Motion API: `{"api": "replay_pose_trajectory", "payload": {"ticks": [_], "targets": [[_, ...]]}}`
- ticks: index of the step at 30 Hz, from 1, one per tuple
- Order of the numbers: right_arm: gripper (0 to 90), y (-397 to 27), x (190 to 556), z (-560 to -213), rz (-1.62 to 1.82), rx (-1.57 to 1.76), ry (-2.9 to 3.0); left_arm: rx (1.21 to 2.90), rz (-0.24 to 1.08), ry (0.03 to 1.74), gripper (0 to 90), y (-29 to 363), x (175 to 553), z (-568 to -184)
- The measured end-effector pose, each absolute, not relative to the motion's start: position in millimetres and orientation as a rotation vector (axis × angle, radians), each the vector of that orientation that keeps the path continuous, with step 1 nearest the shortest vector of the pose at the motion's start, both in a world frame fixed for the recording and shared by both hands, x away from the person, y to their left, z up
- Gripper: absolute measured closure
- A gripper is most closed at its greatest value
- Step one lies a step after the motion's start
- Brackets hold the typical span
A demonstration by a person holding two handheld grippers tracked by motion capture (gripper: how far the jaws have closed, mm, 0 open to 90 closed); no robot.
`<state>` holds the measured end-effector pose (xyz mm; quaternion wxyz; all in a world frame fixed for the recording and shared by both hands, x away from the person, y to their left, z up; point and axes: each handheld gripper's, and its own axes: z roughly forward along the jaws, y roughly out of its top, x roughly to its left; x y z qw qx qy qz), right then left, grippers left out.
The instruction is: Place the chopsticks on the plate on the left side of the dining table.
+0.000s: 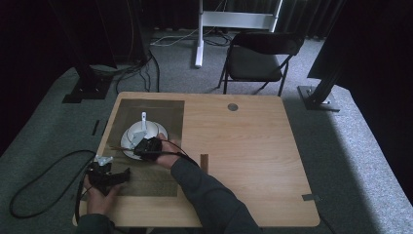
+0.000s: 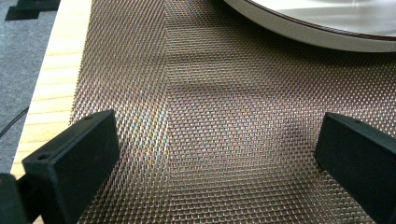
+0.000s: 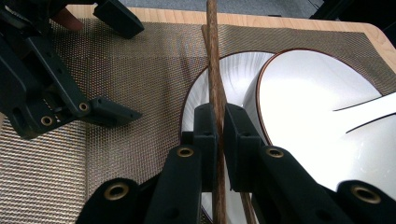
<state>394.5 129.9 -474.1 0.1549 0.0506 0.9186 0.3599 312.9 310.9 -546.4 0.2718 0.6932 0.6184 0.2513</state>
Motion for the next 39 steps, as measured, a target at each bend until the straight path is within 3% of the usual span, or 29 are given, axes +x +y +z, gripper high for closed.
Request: {"api": "replay_pose_trajectory", "payload": {"ticks": [39], "targets": [[84.1,138.2,393.1,-488.5,0.978,0.118,2.655,1.867,0.676,1.665,0.2,310.9,312.9,-546.4]]}}
